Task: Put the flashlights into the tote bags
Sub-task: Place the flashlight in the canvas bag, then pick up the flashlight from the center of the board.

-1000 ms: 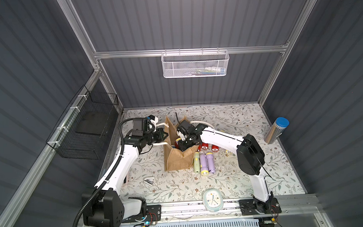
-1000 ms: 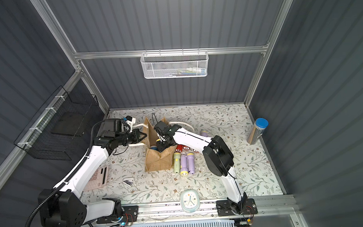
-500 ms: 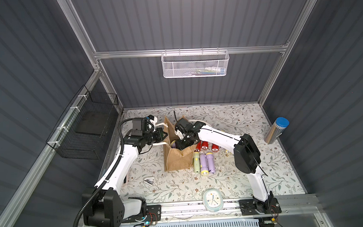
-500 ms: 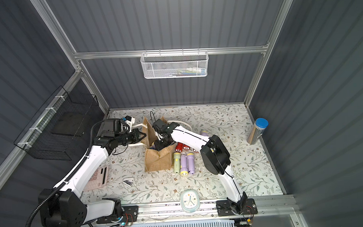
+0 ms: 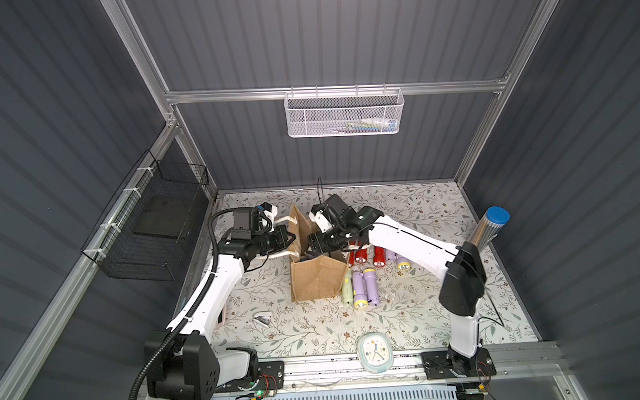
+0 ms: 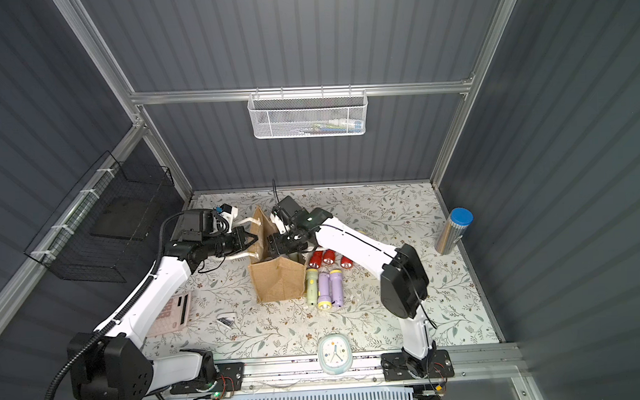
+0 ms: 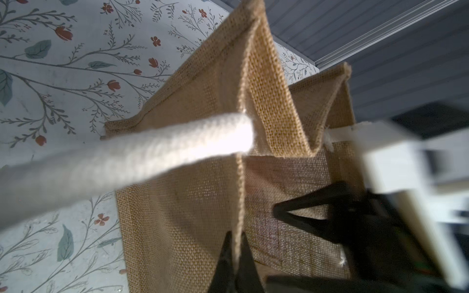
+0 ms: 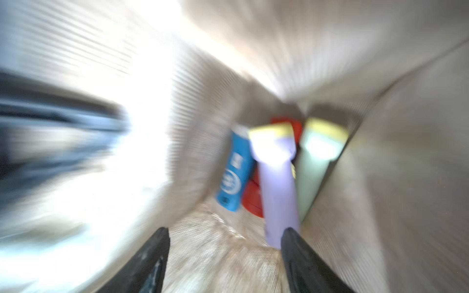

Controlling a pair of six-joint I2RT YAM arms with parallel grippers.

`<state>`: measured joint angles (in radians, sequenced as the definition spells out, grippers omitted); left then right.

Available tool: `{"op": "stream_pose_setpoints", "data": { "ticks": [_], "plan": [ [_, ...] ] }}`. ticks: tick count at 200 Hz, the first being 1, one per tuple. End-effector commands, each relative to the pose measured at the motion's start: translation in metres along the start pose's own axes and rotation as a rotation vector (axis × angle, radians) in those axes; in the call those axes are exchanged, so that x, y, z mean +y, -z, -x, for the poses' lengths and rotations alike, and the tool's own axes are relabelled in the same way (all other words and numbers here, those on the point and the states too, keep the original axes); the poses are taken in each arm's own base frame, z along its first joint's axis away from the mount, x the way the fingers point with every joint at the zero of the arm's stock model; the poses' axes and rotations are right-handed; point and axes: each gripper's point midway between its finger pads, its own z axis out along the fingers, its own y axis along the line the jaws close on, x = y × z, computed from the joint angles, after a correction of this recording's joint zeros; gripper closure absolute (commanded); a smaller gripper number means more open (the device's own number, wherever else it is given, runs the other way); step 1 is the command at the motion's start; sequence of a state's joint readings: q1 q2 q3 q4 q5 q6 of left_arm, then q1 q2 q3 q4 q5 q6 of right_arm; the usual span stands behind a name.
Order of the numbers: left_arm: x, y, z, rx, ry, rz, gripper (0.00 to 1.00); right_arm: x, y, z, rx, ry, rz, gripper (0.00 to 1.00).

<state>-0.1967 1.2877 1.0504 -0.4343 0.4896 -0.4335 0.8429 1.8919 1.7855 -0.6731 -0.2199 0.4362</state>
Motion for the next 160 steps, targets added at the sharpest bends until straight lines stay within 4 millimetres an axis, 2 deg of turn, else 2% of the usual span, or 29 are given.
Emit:
{"op": "stream_pose_setpoints", "data": {
  "ticks": [1,16,23,25,28,64,78,89,113,145,160],
  "plan": [
    [-0.002,0.002,-0.003,0.024,-0.027,0.004,1.00,0.010,0.045,0.034,-0.183,0.034,0.025,0.25],
    [-0.002,0.002,-0.002,0.025,-0.031,0.007,1.00,0.010,0.067,0.043,-0.255,0.043,0.028,0.18],
    [-0.001,0.002,-0.002,0.025,-0.032,0.011,1.00,0.009,0.075,0.043,-0.277,0.048,0.029,0.10],
    [-0.001,0.002,-0.002,0.025,-0.031,0.012,1.00,0.010,0.078,0.044,-0.284,0.050,0.032,0.03],
    [-0.001,0.002,-0.002,0.026,-0.030,0.014,1.00,0.010,0.081,0.045,-0.298,0.055,0.036,0.01],
    [0.003,0.002,-0.001,0.024,-0.027,0.034,1.00,0.011,0.127,0.051,-0.440,-0.007,0.131,0.01],
    [0.003,0.001,-0.001,0.025,-0.022,0.035,1.00,-0.003,0.140,0.046,-0.489,-0.079,0.140,0.01],
    [0.003,0.001,-0.001,0.025,-0.017,0.036,1.00,-0.023,0.146,0.040,-0.507,-0.158,0.147,0.01],
    [0.002,0.002,0.003,0.020,-0.011,0.034,1.00,-0.082,0.138,0.011,-0.431,-0.403,0.132,0.01],
    [0.003,0.001,0.004,0.029,-0.005,0.047,1.00,-0.118,0.111,-0.043,-0.216,-0.577,0.166,0.01],
    [0.004,0.001,0.005,0.030,-0.002,0.051,1.00,-0.132,0.100,-0.071,-0.165,-0.611,0.105,0.08]
  ]
}}
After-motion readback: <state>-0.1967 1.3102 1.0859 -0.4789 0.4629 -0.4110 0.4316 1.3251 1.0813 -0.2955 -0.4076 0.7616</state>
